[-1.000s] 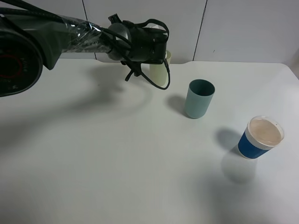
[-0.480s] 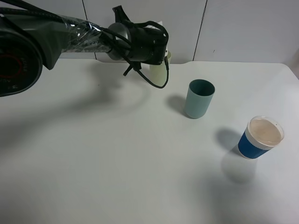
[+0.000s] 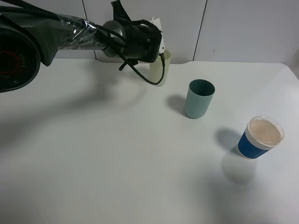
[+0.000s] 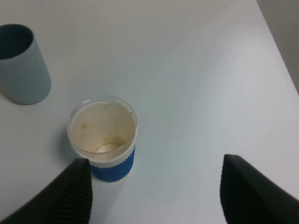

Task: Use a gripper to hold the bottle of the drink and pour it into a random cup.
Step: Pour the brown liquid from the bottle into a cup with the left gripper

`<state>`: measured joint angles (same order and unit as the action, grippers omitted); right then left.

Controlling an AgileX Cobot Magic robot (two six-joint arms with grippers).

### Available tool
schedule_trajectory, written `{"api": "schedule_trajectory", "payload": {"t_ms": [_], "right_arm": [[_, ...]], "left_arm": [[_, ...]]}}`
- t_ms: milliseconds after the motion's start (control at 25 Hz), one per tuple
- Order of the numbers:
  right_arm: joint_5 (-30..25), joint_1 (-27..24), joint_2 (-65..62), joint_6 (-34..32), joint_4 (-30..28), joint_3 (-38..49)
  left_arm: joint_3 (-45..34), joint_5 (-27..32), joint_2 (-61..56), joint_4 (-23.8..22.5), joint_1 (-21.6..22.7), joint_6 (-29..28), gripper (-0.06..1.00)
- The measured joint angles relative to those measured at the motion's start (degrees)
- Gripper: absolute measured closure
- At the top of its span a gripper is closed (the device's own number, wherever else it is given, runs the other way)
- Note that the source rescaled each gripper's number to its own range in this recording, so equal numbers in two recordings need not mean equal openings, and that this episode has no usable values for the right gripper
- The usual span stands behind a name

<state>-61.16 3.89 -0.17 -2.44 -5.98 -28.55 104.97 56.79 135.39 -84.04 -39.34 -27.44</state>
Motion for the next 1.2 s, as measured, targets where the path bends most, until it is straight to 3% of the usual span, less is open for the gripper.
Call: {"api": "schedule_trajectory", "payload": {"t_ms": [1200], "right_arm": [[0.0,0.0,0.0,0.0,0.0,0.0]], "left_arm": [[0.0,-1.4,0.0,-7.9,0.52,0.12,0.94]]}}
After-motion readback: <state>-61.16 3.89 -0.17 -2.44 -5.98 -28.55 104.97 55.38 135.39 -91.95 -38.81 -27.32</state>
